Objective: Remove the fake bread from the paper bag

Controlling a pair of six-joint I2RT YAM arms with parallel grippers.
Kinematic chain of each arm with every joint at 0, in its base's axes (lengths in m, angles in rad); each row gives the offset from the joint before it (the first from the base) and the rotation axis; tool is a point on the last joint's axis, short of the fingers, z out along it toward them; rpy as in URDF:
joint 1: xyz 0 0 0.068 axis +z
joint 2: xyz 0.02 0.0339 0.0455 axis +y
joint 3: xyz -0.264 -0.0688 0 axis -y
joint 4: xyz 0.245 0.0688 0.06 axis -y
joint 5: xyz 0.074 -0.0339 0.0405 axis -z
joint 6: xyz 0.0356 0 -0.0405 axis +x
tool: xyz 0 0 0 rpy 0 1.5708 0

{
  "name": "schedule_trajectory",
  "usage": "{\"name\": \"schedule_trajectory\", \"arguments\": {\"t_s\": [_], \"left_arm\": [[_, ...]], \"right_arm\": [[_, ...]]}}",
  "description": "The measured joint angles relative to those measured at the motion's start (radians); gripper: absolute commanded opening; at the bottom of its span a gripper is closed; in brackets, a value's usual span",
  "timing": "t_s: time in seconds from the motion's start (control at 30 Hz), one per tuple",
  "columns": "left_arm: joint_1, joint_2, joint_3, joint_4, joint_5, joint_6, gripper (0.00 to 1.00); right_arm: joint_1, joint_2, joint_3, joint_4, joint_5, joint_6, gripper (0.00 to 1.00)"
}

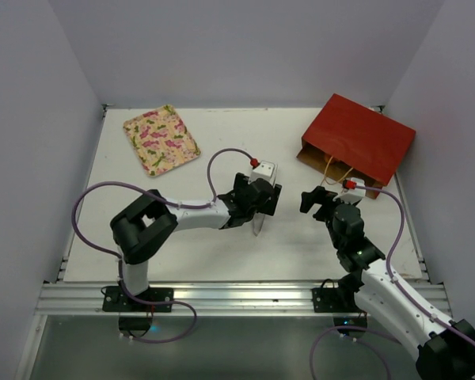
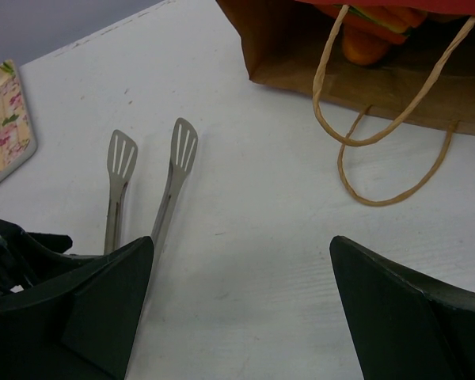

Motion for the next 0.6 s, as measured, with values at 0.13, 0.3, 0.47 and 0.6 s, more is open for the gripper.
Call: {"name": "schedule_trajectory", "arguments": {"t_s": [0.13, 0.3, 0.47, 0.6], "left_arm": [[-0.004, 0.007, 0.000, -0.007, 0.001, -0.018, 1.00], [-0.005, 0.019, 0.006, -0.008, 0.001, -0.029, 1.00], [-0.005, 0.040, 0.013, -0.010, 0.001, -0.037, 1.00], [-0.005, 0.065, 0.027, -0.009, 0.001, -0.044, 1.00]], "right_arm": [[0.000, 0.000, 0.000, -0.004, 0.003, 0.000, 0.99], [0.000, 0.000, 0.000, -0.007, 0.006, 0.000, 0.99], [0.000, -0.001, 0.000, -0.007, 0.006, 0.000, 0.99], [0.000, -0.007, 0.000, -0.008, 0.007, 0.000, 0.99]]}}
